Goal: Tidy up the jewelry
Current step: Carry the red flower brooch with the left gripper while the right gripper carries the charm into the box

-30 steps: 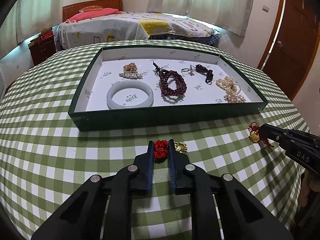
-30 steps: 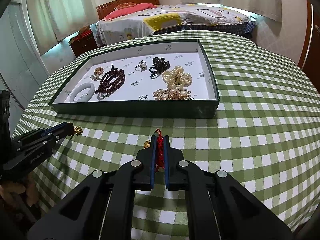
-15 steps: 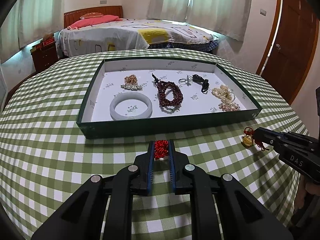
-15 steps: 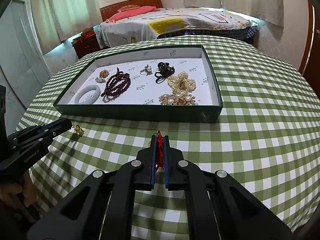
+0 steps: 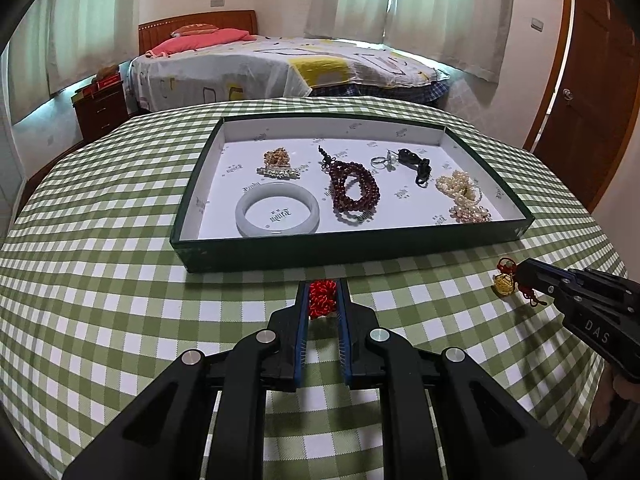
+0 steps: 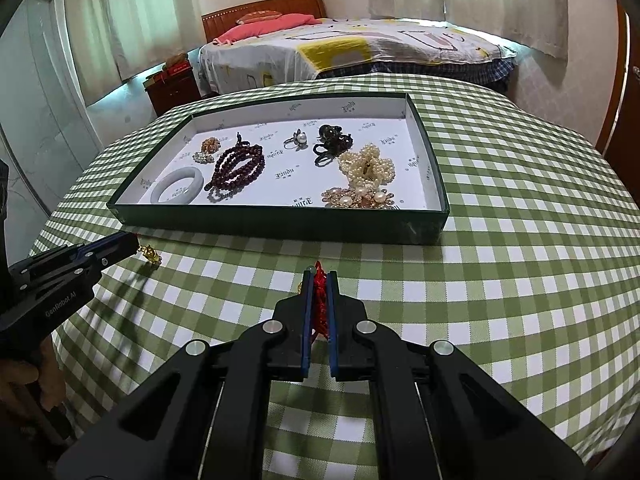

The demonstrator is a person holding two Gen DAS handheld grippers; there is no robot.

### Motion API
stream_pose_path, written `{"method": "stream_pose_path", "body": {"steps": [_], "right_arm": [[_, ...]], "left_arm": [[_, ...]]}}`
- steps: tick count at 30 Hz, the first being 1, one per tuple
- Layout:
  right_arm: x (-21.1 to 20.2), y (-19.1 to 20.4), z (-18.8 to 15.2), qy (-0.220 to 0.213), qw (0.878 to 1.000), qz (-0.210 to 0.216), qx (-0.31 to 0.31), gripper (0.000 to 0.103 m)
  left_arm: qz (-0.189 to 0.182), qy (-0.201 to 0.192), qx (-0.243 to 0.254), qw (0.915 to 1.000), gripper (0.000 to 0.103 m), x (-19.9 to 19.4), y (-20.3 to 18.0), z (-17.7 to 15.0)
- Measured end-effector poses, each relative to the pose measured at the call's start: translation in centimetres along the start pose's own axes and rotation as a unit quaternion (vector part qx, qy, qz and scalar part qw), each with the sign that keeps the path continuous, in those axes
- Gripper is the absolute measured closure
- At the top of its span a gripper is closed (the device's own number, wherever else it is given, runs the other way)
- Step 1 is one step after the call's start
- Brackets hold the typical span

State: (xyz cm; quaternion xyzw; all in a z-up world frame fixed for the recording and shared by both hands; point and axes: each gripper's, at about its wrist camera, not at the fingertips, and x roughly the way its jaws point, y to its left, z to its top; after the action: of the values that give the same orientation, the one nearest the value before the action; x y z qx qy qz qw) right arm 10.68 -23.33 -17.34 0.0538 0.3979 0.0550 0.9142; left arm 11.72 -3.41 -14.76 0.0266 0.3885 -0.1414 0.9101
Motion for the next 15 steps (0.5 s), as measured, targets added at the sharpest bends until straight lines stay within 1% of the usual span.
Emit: {"method": "stream_pose_path", "body": {"steps": [8,15], "right_arm": [[-0.5,0.6,0.1,-0.01,1.0,-0.001,-0.008,0.096],[-1.8,0.9,0.4,-0.025,1.0,-0.002,-0.013,0.096]], "left_arm": [[0.002,-0.003,0.001,1.0,0.089,-0.4,-0.2,0.0],[0.002,-0.017,0.0,0.9999,0.089,-1.4,-0.3,0.2]]}}
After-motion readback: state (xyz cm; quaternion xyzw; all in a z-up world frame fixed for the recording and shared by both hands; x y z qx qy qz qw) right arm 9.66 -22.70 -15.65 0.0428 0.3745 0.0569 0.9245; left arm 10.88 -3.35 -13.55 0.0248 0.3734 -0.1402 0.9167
